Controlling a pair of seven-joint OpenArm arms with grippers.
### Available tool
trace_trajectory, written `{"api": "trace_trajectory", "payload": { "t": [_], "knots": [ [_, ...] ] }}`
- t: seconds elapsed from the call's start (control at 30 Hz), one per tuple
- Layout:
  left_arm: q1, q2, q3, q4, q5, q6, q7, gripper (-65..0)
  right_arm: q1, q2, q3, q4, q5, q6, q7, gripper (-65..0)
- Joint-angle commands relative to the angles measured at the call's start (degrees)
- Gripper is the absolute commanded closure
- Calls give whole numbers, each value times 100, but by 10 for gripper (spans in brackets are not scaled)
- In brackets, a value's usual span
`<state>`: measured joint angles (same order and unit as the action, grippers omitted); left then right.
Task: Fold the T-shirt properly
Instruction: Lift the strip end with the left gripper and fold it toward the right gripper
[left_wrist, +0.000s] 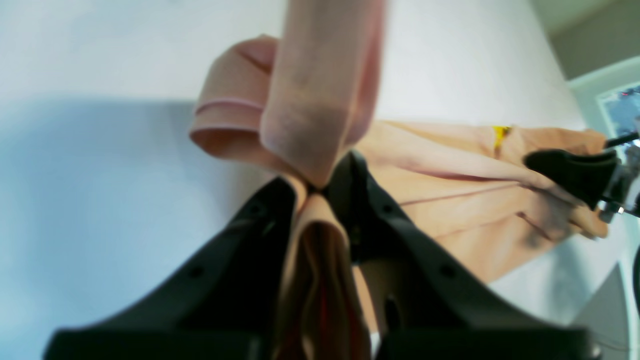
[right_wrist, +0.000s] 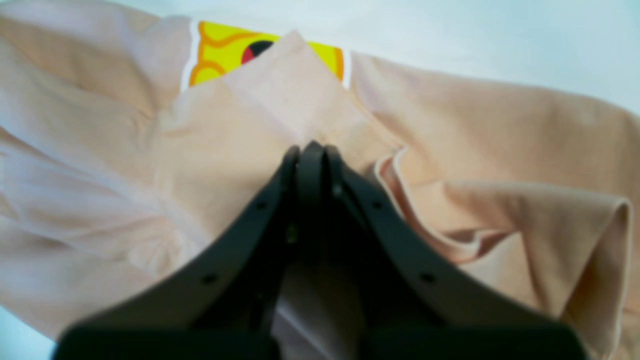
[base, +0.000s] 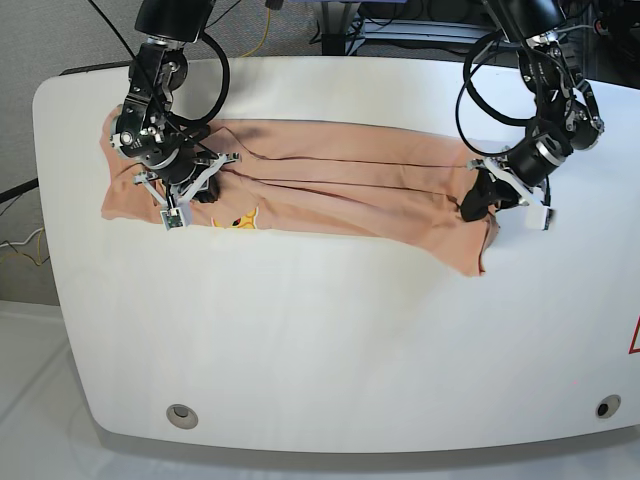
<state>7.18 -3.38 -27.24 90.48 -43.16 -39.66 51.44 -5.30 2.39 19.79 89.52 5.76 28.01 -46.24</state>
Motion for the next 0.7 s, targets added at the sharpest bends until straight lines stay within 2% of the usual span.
{"api": "trace_trajectory", "payload": {
  "t": [0.0,0.5,0.67],
  "knots": [
    [-37,70,127,100,-128,-34,-85,-25,-125,11,3,-103,-510,-115,-708,0],
    [-45,746,1015,100,-93,-34,-111,-25,-142,11,3,-103,-510,-115,-708,0],
    [-107,931,1437,91,-93,-34,-428,-25,-142,11,3,-103,-501,-115,-708,0]
  ]
}}
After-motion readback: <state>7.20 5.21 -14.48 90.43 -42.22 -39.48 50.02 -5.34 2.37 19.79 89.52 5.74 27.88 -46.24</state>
